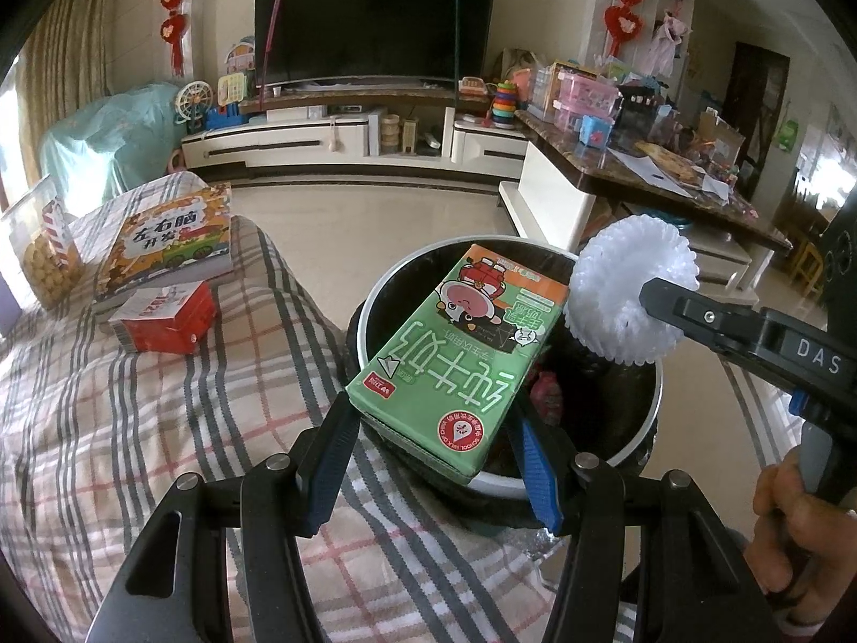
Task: Collect trash
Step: 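Carry the green carton with the left tool while the right tool carries the white cup over the bin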
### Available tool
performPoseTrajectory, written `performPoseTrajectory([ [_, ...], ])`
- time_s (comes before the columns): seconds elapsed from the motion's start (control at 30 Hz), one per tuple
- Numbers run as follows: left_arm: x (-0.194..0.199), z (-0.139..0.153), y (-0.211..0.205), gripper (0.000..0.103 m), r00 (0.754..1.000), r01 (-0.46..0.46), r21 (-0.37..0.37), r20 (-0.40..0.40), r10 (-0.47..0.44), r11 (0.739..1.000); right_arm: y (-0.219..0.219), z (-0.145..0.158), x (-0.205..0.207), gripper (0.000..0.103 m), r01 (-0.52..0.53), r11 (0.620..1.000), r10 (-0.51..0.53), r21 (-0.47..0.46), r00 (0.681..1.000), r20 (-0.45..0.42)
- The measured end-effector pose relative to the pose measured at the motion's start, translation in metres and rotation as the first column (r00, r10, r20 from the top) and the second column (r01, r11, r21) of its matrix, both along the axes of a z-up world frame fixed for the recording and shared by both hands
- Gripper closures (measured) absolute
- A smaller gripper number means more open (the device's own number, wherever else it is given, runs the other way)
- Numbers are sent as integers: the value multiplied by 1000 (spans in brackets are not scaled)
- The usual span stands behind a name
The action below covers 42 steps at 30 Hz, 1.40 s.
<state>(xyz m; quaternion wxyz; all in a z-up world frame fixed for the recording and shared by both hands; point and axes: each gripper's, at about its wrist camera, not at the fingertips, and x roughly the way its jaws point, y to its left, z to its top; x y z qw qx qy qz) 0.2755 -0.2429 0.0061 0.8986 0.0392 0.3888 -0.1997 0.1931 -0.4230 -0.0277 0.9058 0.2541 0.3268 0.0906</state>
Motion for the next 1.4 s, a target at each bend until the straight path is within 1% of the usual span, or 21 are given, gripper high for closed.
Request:
performPoseTrajectory([
  [1.03, 18, -4, -21, 48, 1000, -7, 34, -29, 8, 999, 3, -7, 17, 87, -5, 999, 3, -46, 999, -42],
  [1.4, 22, -7, -25, 48, 999, -4, 43, -34, 6, 999, 1, -10, 19, 87, -6, 999, 4, -43, 999, -53],
])
